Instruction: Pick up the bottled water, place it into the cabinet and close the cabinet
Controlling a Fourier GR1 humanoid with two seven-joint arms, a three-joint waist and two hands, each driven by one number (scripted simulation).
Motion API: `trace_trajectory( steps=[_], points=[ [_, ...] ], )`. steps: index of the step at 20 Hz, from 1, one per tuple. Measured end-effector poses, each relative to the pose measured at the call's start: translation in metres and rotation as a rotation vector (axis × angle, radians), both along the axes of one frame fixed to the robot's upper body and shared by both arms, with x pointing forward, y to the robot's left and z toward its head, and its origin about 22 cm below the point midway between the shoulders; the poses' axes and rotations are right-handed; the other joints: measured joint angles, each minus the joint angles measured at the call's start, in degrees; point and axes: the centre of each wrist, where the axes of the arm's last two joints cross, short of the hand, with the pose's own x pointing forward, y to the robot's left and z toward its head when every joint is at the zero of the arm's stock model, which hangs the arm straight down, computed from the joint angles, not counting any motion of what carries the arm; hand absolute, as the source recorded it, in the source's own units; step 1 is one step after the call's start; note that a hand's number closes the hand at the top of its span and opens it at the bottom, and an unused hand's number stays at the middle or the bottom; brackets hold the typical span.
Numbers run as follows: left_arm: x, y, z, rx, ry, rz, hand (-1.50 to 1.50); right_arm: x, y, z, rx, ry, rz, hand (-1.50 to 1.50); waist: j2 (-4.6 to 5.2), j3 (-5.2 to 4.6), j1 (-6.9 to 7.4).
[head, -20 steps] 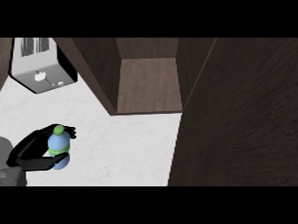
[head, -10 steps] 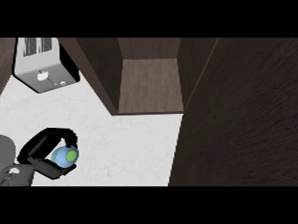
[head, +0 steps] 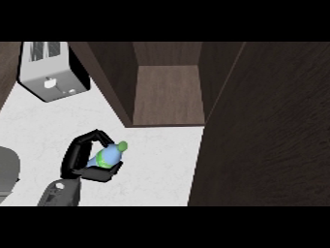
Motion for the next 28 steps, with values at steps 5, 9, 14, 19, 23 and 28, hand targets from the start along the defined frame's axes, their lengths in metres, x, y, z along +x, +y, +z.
trace_trajectory(
  steps=[5,9,14,19,23,28],
  points=[
    [0.014,-0.043,0.011,-0.094,-0.023,0.049,1.5,-0.003,0.001,-0.002,0.006,0.015,-0.002,-1.5,-0.05,0.04,0.19],
    [0.025,-0.069,0.034,-0.154,-0.022,0.029,1.5,-0.004,0.004,-0.001,0.012,0.021,-0.001,-1.5,-0.1,0.07,0.49],
    [0.035,-0.101,0.06,-0.207,-0.019,0.028,1.5,-0.006,0.002,-0.001,0.008,0.025,-0.012,-1.5,-0.07,0.07,0.42],
    [0.044,-0.132,0.088,-0.229,-0.001,0.025,1.5,-0.008,0.005,-0.003,0.02,0.029,-0.005,-1.5,-0.03,0.08,0.35],
    [0.06,-0.147,0.105,-0.212,-0.006,0.039,1.5,-0.01,0.005,-0.005,0.018,0.029,-0.01,-1.5,0.04,0.08,0.18],
    [0.075,-0.164,0.124,-0.169,0.007,0.06,1.5,-0.011,-0.001,-0.009,0.0,0.02,-0.027,-1.5,0.08,0.11,0.07]
  ],
)
